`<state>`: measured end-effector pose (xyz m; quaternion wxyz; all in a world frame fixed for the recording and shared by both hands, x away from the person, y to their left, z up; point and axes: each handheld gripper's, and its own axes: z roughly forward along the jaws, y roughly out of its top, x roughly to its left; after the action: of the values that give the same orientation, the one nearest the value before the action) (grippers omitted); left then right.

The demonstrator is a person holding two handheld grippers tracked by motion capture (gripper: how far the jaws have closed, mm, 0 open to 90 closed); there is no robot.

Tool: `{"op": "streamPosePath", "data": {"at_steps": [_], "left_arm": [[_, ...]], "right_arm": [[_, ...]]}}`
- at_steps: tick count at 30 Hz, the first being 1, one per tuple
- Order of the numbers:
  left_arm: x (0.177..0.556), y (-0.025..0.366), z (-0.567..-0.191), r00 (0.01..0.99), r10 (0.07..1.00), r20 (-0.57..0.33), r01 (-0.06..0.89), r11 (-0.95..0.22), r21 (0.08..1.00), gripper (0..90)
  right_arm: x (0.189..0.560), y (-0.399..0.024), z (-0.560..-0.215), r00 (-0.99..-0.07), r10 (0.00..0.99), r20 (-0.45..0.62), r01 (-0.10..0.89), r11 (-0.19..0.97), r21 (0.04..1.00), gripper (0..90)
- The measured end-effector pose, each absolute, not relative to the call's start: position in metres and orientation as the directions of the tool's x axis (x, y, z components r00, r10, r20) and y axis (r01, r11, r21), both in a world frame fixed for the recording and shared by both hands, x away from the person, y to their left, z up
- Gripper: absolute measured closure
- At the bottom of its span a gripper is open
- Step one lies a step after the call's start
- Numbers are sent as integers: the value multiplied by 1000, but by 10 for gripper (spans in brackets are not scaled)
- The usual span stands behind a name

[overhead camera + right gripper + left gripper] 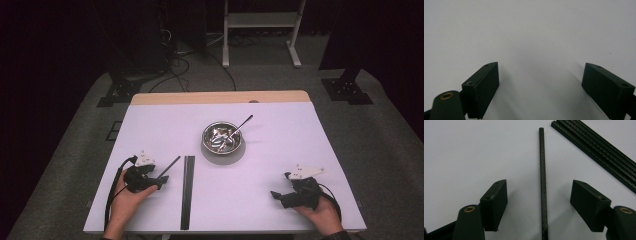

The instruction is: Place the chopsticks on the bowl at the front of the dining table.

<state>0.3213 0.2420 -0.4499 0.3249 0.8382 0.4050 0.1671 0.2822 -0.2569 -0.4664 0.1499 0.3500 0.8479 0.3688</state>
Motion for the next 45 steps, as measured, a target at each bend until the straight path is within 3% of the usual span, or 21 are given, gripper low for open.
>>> {"op": "streamPosePath", "data": {"at_steps": [25, 32, 45], "left_arm": [[318, 239, -445, 642, 767, 1, 564, -473, 676, 780], [320, 240, -445, 633, 774, -10, 577, -464, 672, 858], [323, 242, -445, 629, 776, -45, 594, -442, 672, 868]], "right_arm": [[282, -257, -466, -710, 704, 4, 483, 483, 730, 126], [282, -257, -466, -710, 704, 4, 483, 483, 730, 126], [282, -257, -466, -710, 704, 4, 483, 483, 730, 126]]}}
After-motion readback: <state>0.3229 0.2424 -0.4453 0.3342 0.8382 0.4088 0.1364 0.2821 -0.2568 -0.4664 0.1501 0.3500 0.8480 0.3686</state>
